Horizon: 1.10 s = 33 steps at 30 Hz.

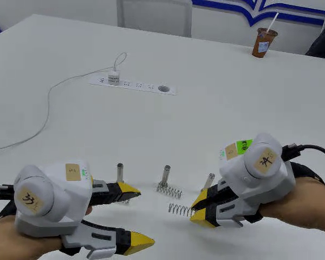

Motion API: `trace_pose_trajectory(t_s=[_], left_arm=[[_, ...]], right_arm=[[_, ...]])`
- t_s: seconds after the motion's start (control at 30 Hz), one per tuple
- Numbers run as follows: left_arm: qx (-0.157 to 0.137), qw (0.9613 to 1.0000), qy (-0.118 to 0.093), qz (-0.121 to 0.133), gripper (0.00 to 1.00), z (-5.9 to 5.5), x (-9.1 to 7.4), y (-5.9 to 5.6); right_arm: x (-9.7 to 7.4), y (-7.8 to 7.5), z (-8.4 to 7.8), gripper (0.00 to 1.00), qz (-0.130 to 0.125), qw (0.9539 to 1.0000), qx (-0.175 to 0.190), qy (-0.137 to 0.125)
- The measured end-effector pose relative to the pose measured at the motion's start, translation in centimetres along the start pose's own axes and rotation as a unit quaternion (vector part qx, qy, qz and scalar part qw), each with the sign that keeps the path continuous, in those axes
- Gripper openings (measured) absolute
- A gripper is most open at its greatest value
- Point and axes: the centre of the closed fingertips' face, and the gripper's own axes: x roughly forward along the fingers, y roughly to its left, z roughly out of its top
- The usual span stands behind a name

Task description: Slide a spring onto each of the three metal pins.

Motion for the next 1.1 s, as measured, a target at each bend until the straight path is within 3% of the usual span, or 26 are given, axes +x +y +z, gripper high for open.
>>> trace_pose_trajectory(t_s=[0.3, 0.67, 1.1], left_arm=[[-0.004, 1.0, -0.002, -0.001, 0.42, -0.1, 0.4, 0.4], [0.027, 0.9992, 0.001, -0.031, 0.28, -0.1, 1.5, -1.4], [0.048, 0.9977, 0.003, -0.048, 0.14, -0.1, 1.8, -2.1]], right_arm=[[0.5, 0.9, 1.6, 0.11, 0.018, 0.9994, -0.03, 0.001], [1.1, 2.4, 1.7, 0.11, 0.038, 0.998, -0.05, 0.009], [1.0, 3.2, 2.0, 0.11, 0.048, 0.9969, -0.062, 0.01]])
